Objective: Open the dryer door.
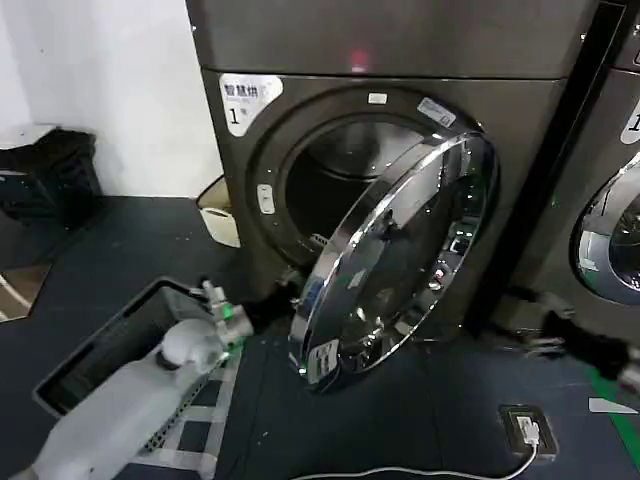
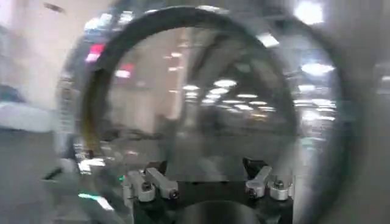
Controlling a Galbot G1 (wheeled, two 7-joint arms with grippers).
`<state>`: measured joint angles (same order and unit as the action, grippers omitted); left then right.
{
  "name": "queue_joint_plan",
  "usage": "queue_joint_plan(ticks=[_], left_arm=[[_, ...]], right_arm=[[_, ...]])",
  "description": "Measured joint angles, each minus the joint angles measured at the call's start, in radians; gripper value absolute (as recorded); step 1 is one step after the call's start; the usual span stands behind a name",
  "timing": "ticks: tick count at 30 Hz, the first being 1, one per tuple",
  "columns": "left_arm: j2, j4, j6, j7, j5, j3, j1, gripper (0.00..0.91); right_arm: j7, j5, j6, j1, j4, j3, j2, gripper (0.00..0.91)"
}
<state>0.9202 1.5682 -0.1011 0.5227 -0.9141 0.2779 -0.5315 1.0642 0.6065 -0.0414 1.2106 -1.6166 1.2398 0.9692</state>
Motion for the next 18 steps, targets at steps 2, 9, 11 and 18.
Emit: queue_joint_plan(ticks=[2,9,11,18], left_arm=[[0.001,0.022,0.000,0.001,-0.004,0.025,0.012,0.907],[0.015,0.073,-0.014,0.000,-0.016,0.107,0.055,0.907],[0.026,0.081,-0.017,-0.001,-0.008,0.135,0.067,0.907],[0.101,0.053,-0.021,-0.012,0.024,0.248,0.146,0.907]], right_arm=[[-0.097,-0.019,-0.011,0.012,-0.018,0.073,0.016,0.907],[-0.424,-0.027,-0.062,0.074,-0.118,0.297,0.063,0.907],[-0.508,-0.044,-0.069,0.097,-0.132,0.358,0.069,0.907],[-0.740,-0.142,-0.077,0.151,-0.129,0.538,0.075,0.907]])
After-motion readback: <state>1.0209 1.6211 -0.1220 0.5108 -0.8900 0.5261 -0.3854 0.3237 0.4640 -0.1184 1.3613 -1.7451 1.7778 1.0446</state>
